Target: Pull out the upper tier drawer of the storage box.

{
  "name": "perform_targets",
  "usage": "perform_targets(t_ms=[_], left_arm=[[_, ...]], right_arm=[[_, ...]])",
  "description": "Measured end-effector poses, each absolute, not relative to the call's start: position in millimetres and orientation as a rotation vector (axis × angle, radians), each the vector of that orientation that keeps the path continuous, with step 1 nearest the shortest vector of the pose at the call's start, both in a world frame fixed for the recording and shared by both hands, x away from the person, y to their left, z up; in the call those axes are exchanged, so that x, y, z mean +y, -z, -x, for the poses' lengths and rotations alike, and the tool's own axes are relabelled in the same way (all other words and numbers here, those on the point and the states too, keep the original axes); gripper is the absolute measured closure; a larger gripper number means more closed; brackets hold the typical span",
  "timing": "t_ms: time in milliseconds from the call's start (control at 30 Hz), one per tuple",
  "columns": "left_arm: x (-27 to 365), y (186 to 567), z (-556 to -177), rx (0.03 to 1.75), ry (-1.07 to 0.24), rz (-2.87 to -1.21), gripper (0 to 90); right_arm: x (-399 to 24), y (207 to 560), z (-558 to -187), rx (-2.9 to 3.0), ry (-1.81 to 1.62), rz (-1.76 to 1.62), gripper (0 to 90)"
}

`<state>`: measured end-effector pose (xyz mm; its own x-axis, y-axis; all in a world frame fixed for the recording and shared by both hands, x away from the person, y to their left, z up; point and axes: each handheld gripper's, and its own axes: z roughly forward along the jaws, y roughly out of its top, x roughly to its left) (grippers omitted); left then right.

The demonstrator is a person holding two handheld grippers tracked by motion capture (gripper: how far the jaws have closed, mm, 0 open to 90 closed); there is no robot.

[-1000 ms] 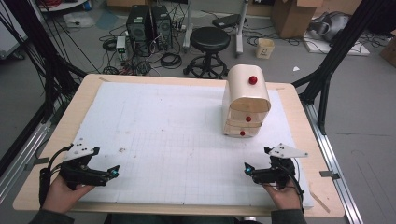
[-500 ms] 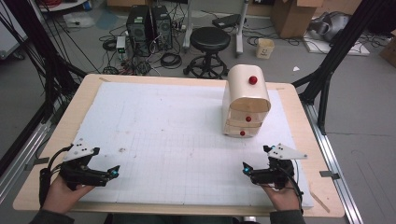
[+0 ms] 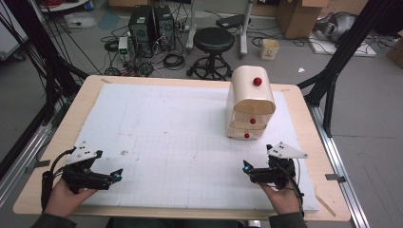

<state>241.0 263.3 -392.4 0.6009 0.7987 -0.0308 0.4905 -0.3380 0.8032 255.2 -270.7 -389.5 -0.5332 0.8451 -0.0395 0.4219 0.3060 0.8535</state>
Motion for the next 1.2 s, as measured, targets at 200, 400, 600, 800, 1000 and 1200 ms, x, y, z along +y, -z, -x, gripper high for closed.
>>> perform_targets(t_ms=[200,400,600,800,1000,1200], left_arm=[[263,394,-241,1.024,-0.471,-2.003,1.7],[263,394,-242,1.024,-0.471,-2.003,1.7],[264,395,-242,1.026,-0.472,-2.001,1.7],[264,395,-242,1.024,-0.477,-2.006,1.7],[264,395,-243,1.022,-0.484,-2.004,1.7],[263,395,-243,1.017,-0.479,-2.005,1.7]], right_arm=[[-264,387,-257,2.053,-1.142,-1.133,0.6],[-257,383,-259,1.988,-1.135,-1.142,0.6],[-248,382,-265,1.941,-1.134,-1.152,0.8],[-241,381,-269,1.906,-1.131,-1.164,4.9],[-239,378,-273,1.852,-1.152,-1.181,4.9],[-239,374,-280,1.768,-1.155,-1.202,5.2]])
